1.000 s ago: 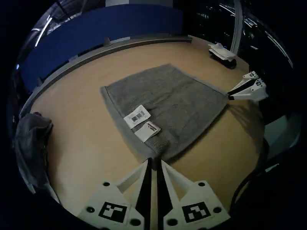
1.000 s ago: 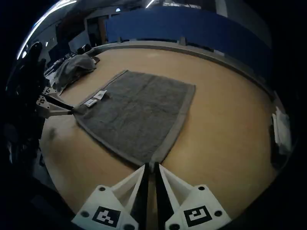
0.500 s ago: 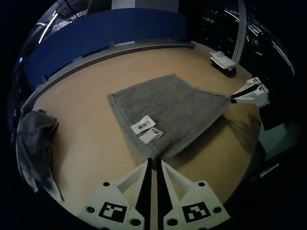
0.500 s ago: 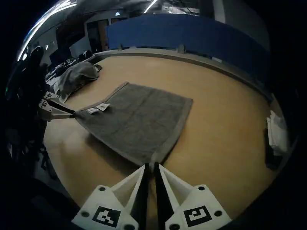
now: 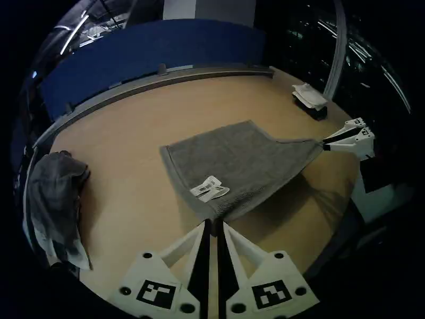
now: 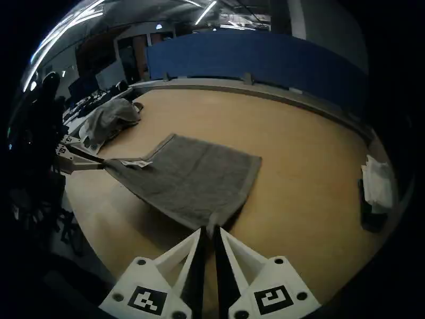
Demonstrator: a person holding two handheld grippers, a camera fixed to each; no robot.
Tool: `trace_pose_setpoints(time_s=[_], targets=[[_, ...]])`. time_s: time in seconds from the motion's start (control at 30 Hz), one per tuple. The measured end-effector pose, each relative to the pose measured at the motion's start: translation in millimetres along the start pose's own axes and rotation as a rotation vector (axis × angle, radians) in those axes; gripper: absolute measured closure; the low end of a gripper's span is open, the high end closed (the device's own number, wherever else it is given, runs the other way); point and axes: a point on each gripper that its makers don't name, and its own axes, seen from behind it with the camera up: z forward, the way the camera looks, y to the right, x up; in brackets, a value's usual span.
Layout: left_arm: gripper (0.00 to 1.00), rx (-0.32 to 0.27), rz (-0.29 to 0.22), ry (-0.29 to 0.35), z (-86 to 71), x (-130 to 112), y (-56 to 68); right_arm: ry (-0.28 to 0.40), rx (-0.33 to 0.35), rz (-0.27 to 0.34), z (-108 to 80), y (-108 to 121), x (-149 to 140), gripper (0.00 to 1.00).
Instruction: Fold towel
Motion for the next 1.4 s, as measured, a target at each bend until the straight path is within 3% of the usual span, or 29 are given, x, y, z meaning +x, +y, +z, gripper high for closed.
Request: trace_pose_setpoints(time_s=[0.3,0.67,1.4], targets=[[0.92,0.002,-0.014,-0.003,-16.5,1.2,5.8,0.008,0.004,-0.003,-19.6,-7.3,6.4,0.90],[0.92,0.000,-0.037,-0.008,-25.7,-1.4,13.5,0.007,0.009,0.011,-29.4,-10.2,5.0,0.90],[0.92,0.008,-0.065,-0.028,-18.7,-2.8,13.2,-0.003,0.014,0.024,-17.6,-7.7,-0.7,0.90]])
